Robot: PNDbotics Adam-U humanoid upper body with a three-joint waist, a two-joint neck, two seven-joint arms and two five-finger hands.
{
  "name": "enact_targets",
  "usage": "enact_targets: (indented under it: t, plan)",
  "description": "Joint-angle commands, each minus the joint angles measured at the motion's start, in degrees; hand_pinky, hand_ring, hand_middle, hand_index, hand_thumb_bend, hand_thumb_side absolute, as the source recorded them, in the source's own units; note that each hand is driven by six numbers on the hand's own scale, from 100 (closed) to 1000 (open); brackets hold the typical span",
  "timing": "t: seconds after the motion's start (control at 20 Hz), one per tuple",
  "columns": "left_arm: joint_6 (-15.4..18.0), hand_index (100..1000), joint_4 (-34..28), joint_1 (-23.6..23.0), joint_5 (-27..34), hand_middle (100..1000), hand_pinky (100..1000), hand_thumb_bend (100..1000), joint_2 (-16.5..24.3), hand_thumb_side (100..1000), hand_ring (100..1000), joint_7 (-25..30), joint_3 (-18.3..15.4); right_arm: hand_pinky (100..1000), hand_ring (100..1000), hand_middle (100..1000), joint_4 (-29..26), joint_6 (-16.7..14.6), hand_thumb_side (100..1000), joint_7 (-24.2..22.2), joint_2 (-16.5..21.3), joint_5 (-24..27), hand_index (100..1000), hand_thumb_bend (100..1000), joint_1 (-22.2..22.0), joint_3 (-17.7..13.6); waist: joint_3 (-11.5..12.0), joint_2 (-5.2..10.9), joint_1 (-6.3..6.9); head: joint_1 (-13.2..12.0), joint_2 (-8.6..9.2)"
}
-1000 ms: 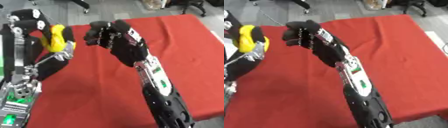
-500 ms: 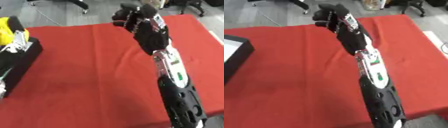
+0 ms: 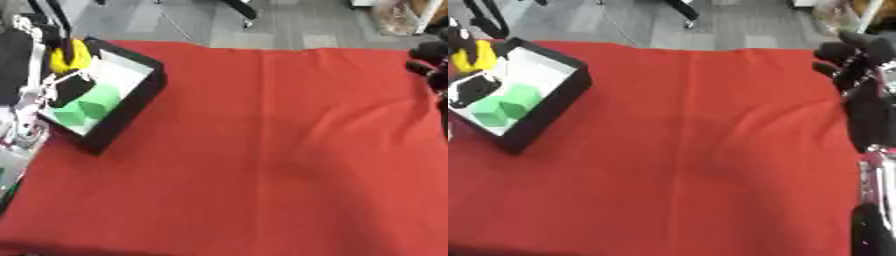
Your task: Pick up the objects with one hand, pass them to the other hand, and then place them into the box on the other side of the table.
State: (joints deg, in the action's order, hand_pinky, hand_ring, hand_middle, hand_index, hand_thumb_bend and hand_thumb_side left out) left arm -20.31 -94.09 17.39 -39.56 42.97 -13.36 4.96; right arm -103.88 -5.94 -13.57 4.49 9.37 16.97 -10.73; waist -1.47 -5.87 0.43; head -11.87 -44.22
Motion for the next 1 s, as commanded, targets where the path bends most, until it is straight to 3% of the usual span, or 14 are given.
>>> enact_targets:
  t: [0.05, 0.2, 0.4, 0.5, 0.7, 0.9, 0.95, 1.0]
  plan:
    - [-1.53, 100, 9.49, 3.15, -2.64, 247, 324, 100, 4.42, 100, 298, 8.1, 0.06, 824, 795, 702, -1.38, 0.06, 813, 0.94, 0.68, 0.56, 827, 267, -0.49, -0.76, -0.31, 1.78, 0.96, -1.34, 0.1]
    - [-0.72, 100, 18.28, 6.26, -3.96, 252, 330, 100, 4.54, 100, 303, 14.26, 0.23, 824, 795, 702, -1.3, 0.14, 812, 0.99, 0.56, 0.98, 824, 267, -1.35, -0.81, -0.72, 1.89, 1.08, -1.42, 0.1]
    - [-0.52, 141, 25.21, 8.9, -3.2, 311, 416, 104, 4.0, 100, 368, 14.77, -0.32, 823, 795, 701, -1.23, 0.15, 812, 1.07, 0.59, 1.3, 821, 265, -1.83, -0.96, -0.99, 1.89, 1.19, -1.25, 0.1]
    - [-0.47, 192, 26.07, 9.34, -2.68, 395, 528, 126, 3.83, 100, 459, 13.11, -0.4, 823, 795, 701, -1.19, 0.17, 814, 1.09, 0.58, 1.4, 821, 263, -1.94, -0.95, -1.09, 1.88, 1.22, -1.18, 0.1]
    - [-1.0, 237, 26.05, 9.65, -0.64, 574, 643, 224, 3.44, 100, 606, 8.98, -0.29, 823, 795, 701, -1.22, 0.19, 815, 1.04, 0.51, 1.5, 820, 262, -2.1, -0.93, -1.33, 1.93, 1.27, -0.9, 0.1]
    - [-0.6, 258, 25.05, 9.65, 0.41, 614, 665, 273, 3.36, 106, 636, 8.43, 0.4, 823, 795, 701, -1.23, 0.22, 814, 1.12, 0.49, 1.53, 819, 261, -2.23, -0.99, -1.49, 1.97, 1.31, -0.84, 0.1]
    - [-0.32, 479, 24.71, 9.62, 0.59, 635, 683, 314, 3.31, 215, 655, 8.95, 0.59, 823, 795, 701, -1.22, 0.24, 814, 1.13, 0.5, 1.55, 818, 261, -2.25, -0.99, -1.51, 1.97, 1.31, -0.83, 0.1]
    - [0.07, 486, 24.49, 9.57, 0.73, 590, 683, 312, 3.29, 220, 635, 10.01, 0.86, 823, 795, 701, -1.21, 0.25, 815, 1.12, 0.5, 1.57, 818, 260, -2.26, -0.96, -1.54, 1.96, 1.32, -0.84, 0.1]
